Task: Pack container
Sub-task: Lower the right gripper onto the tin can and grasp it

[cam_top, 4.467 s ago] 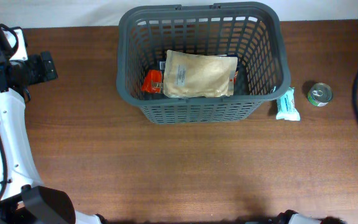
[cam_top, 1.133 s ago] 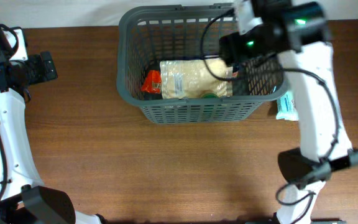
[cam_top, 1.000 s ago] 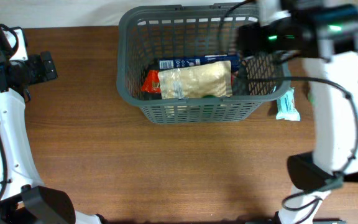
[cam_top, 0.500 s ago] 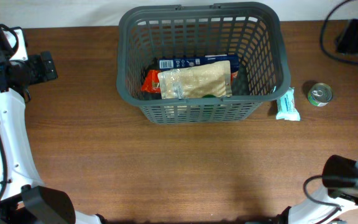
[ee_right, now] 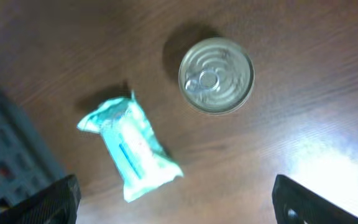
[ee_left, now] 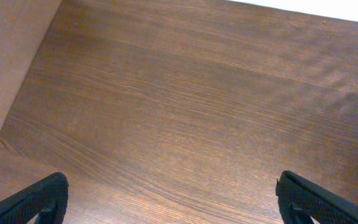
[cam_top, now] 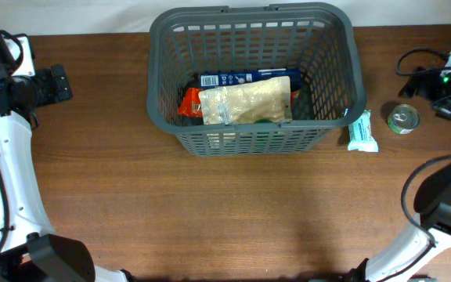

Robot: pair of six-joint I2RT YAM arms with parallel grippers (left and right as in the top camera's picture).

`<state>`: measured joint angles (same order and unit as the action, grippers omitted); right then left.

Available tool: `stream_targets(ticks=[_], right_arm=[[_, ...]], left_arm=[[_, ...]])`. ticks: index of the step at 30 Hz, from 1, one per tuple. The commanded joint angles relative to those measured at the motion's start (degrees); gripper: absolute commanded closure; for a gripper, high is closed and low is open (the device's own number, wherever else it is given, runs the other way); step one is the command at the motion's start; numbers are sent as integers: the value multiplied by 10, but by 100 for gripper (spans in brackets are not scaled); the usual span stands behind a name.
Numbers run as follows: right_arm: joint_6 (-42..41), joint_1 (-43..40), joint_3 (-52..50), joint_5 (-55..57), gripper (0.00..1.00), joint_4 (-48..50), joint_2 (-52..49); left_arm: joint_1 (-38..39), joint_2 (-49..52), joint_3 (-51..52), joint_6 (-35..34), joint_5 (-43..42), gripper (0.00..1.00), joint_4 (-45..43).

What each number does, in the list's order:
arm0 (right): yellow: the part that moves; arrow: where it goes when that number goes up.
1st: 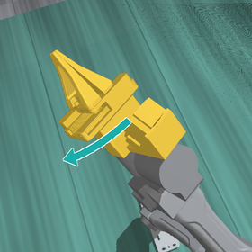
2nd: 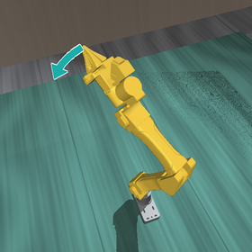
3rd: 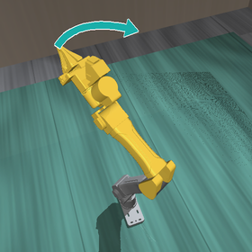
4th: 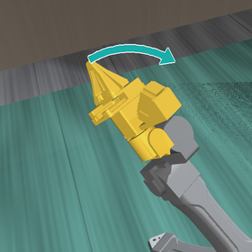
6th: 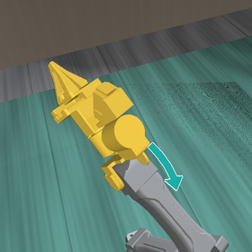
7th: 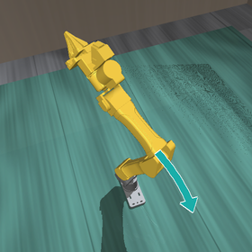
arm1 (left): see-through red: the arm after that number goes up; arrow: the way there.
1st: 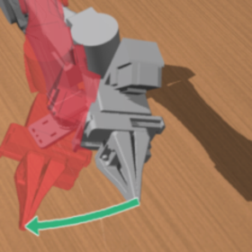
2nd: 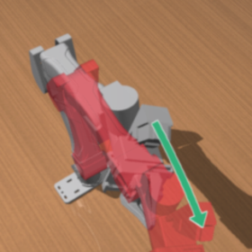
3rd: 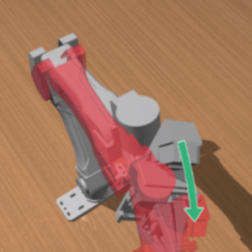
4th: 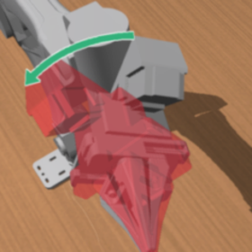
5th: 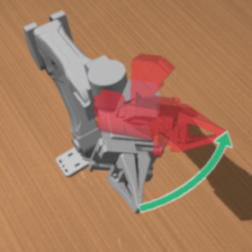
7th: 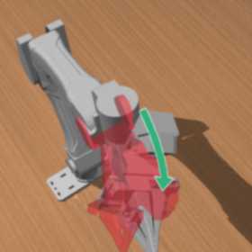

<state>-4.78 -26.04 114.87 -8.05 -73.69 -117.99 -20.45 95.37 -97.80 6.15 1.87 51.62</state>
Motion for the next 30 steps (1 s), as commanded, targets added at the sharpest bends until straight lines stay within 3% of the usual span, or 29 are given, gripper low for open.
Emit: stream_targets(ticks=[1,30], right_arm=[[-6,-9,0,-1,7,27,-25],[-69,-17,0,44,12,86,-147]], left_arm=[[-3,2,4,-8,-7,1,1],[-3,2,4,-7,-7,1,1]])
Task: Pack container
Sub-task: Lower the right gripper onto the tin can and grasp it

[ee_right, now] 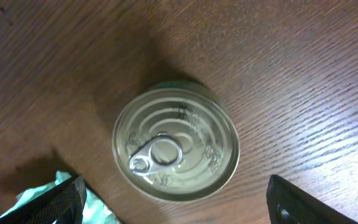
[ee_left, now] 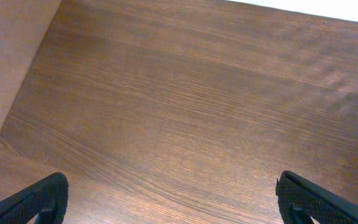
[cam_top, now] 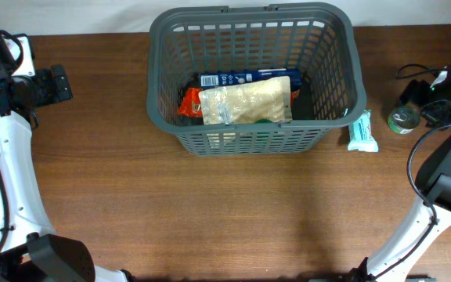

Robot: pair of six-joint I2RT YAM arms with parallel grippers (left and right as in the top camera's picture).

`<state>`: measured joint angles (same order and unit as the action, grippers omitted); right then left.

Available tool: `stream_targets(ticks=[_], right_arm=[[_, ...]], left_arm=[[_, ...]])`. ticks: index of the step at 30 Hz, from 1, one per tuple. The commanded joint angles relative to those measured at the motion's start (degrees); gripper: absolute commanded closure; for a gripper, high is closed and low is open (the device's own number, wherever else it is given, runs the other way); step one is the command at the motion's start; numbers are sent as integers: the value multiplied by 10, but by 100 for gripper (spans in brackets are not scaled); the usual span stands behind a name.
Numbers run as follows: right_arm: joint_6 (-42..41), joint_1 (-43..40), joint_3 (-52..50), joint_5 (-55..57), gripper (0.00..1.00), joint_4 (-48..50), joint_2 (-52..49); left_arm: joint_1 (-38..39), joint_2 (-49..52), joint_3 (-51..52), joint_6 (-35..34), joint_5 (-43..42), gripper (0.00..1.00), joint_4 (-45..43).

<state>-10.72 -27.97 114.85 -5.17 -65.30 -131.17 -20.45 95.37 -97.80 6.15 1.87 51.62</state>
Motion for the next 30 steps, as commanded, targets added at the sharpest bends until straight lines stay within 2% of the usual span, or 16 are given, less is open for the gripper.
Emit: stream_targets(ticks=[1,18,30], right_arm=[[-10,3,0,16,12,2,-19],[-18,3,1,5,10,36,-52],[-18,6,-3,9,14,38,-69]], left_arm=[[-3,2,4,-8,-7,1,1],[-3,2,4,-8,-7,1,1],[-3,2,4,-7,-7,1,1]])
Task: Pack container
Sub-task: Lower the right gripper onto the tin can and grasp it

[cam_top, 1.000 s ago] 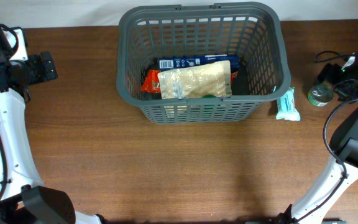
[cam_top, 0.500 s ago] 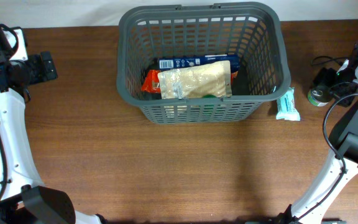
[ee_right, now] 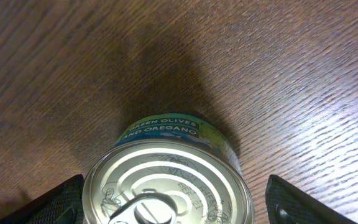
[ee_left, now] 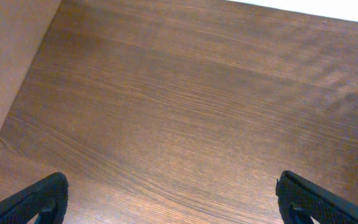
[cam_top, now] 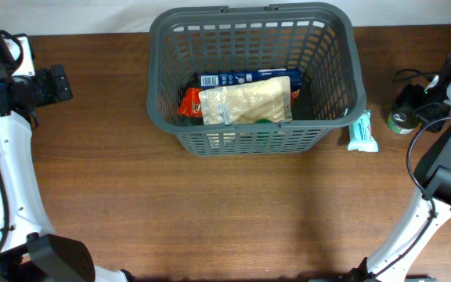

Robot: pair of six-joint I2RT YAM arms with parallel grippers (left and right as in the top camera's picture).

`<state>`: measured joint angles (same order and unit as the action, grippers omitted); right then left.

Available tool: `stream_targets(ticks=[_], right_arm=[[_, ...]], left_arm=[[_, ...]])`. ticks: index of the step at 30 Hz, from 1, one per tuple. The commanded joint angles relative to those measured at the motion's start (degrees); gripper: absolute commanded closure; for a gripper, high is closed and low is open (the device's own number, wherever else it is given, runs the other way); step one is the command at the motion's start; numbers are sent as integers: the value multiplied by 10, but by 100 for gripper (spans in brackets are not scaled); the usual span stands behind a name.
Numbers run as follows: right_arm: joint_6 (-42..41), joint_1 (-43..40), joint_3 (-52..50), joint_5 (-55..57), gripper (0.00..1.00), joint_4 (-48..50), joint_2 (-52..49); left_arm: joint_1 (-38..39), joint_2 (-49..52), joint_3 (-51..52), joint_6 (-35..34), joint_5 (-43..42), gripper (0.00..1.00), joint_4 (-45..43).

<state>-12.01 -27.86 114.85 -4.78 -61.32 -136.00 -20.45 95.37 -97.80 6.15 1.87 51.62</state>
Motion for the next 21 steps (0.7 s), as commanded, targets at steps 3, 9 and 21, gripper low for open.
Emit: stream_targets(ticks=[3,9,21], right_arm=[[-5,10,-3,5,14,-3,-30],[-5,17,-3,5,18,-3,-34],[-5,17,-3,6,35,-15,-34]], left_arm=[[-3,2,4,-7,-7,1,1],[-3,2,4,-8,-7,1,1],[-3,2,4,-7,-7,1,1]])
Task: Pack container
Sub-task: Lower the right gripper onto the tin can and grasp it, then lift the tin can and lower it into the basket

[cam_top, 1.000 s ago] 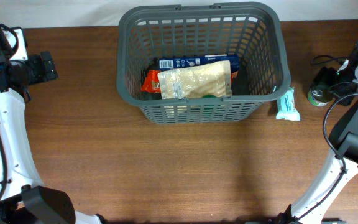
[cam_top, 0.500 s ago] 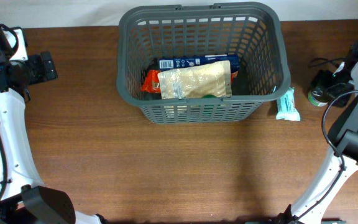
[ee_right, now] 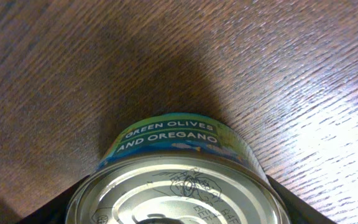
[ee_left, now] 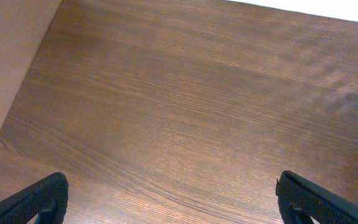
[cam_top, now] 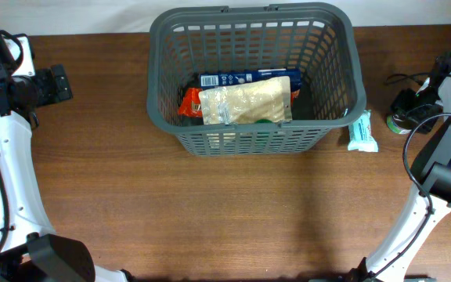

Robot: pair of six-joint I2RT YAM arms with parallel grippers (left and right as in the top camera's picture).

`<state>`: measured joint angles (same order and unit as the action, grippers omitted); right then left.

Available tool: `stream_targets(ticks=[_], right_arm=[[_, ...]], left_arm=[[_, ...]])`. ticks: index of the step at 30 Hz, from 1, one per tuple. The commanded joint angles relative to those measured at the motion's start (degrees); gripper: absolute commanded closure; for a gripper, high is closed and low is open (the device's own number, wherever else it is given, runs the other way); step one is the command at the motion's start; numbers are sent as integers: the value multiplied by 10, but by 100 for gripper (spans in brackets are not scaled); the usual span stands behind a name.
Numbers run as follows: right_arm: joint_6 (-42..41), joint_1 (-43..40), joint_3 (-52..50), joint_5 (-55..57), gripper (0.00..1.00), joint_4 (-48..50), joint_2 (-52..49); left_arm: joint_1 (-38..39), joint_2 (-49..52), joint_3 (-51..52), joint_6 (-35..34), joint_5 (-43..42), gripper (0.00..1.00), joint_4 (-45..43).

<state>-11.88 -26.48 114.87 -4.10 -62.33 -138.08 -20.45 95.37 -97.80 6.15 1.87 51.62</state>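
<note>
A tin labelled "green olives and oregano" (ee_right: 179, 186) stands on the table at the right, largely covered in the overhead view by my right gripper (cam_top: 407, 106). That gripper (ee_right: 176, 214) is open and low, one finger on each side of the tin. The grey basket (cam_top: 249, 14) holds a beige pouch (cam_top: 245, 102), a blue box (cam_top: 245, 78) and a red packet (cam_top: 188, 102). A teal packet (cam_top: 362, 131) lies beside the basket's right wall. My left gripper (cam_top: 53, 84) is open over bare wood (ee_left: 179, 112) at the far left.
A black cable (cam_top: 402, 77) loops on the table behind the right gripper. The table's back edge meets a white wall (ee_left: 328, 9). The left arm's white links (cam_top: 2, 180) run down the left side.
My right gripper has come lower over the olive tin, which now fills the space between its open fingers. The left gripper and the basket's contents are unchanged.
My right gripper was high, with both the teal packet and the tin below it. Then it was centred above the tin, then lower with the tin's label in sight, and now straddles the tin closely. The left arm stayed still.
</note>
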Motion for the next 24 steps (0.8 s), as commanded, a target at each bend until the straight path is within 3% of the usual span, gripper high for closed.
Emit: stream_targets(ticks=[1,4,17,24], right_arm=[[-7,3,-3,-1,39,-5,-13],[-7,2,-3,-1,46,-10,-13],[-7,1,4,-2,47,-23,14],[-7,1,66,-9,47,-61,36]], left_arm=[[-3,2,4,-7,-7,1,1],[-3,2,4,-7,-7,1,1],[-3,2,4,-8,-7,1,1],[-3,2,4,-7,-7,1,1]])
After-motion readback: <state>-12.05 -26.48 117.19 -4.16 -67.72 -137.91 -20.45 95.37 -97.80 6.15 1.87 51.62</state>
